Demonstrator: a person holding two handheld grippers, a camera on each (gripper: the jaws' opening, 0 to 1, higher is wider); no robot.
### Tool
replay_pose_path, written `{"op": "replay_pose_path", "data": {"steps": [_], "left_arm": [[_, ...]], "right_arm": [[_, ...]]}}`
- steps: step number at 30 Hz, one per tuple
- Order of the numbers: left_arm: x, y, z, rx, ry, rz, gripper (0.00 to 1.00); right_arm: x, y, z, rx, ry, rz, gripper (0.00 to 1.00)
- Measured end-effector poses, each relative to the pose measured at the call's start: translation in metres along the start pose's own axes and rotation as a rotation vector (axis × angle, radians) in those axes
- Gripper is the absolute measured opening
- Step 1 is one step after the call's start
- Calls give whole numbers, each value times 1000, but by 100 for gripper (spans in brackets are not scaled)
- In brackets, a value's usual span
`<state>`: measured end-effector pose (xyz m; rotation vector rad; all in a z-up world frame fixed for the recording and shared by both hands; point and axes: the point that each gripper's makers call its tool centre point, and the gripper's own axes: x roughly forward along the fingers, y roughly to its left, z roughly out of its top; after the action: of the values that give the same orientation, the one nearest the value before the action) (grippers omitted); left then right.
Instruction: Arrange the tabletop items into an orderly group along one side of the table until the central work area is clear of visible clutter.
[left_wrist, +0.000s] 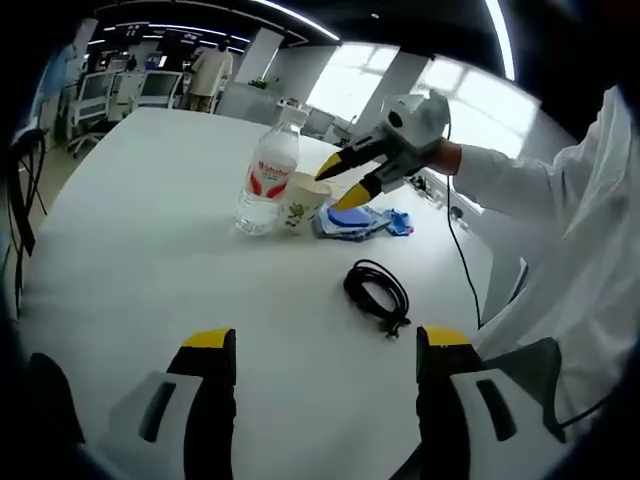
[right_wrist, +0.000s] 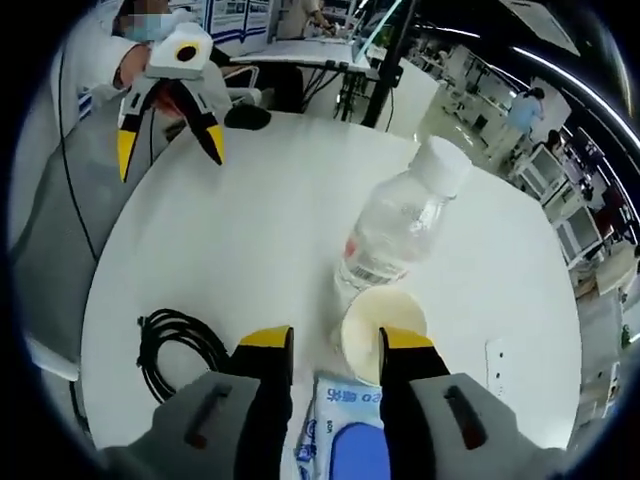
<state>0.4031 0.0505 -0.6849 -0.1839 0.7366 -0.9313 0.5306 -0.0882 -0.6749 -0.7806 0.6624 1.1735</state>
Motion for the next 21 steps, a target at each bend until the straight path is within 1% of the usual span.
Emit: {"op": "replay_pose_path", "data": {"steps": [3, 5, 7, 10, 14, 21], "left_arm": [[-2, -3, 2, 1, -5, -1, 75], [-4, -3, 3, 7, -5, 1, 75], [-5, -3, 5, 8, -12, 3, 75], [-7, -4, 7, 9, -18, 5, 75], [-10, -5, 10, 17, -24, 10, 76], [-14, -5, 11, 18, -32, 20, 77]], "right_arm": [[-6, -1, 3, 42, -31, -23, 36], [-10, -3, 6, 81, -62, -43, 41], [-13, -4, 6, 107, -74, -50, 43], [-20, -5, 10, 154, -109, -78, 47], [-27, -5, 16, 221, -160, -101, 49], [-35, -1, 18, 293, -199, -128, 52]]}}
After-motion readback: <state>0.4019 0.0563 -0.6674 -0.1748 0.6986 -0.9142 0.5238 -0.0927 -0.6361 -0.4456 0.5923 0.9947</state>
